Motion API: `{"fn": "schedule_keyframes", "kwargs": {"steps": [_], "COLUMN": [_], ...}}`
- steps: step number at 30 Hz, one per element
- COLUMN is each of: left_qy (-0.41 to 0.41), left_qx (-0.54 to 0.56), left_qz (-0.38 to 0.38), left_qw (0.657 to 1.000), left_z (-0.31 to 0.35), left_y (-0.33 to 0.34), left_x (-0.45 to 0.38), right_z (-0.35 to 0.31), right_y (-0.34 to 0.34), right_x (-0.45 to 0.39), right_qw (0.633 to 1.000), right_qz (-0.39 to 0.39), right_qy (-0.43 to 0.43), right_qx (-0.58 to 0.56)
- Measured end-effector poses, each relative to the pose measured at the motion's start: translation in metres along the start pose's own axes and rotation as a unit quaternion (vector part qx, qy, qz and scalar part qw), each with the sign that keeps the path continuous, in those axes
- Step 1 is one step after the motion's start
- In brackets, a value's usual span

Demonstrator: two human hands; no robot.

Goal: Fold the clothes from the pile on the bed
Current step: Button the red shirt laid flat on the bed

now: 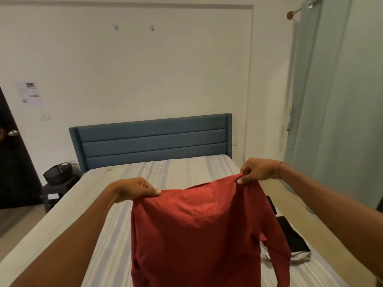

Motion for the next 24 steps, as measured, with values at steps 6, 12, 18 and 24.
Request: {"fn": "schedule_keyframes", "kwargs": {"steps": [6,12,18,24], "left_qy": [0.095,0.173,0.204,0.188], "left_qx": [0.099,0.136,-0.148,-0.399], "left_qz": [0.019,0.158,0.355,0.523], "left_qw": [0.990,0.962,0.900,0.729], "left_z": [0.002,0.020,0.041,0.060], "left_y": [-0.002,-0.020,-0.045,-0.040], "left_x": [0.000,0.005,0.028,0.065], "right_z": [0.004,0.004,-0.027,-0.042], "right_y": [0.023,-0.001,-0.029,-0.033], "right_x": [0.012,0.010,0.032,0.063], "right_qw": [0.983,0.975,0.909,0.779], "right_qz": [-0.091,0.091,0.340,0.504], "right_qy": [-0.027,-0.084,-0.108,-0.113], "right_qx": [-0.160,-0.184,0.217,0.355]}}
Point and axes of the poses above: each hand's wrist, its own x-axis away from the middle knuckle, its own y-axis out of the palm, z = x × y, the point moved 7 cm from there along -x, towards the middle knuckle, and after that the axes turned 4 degrees about -z, right-handed, at the moved point
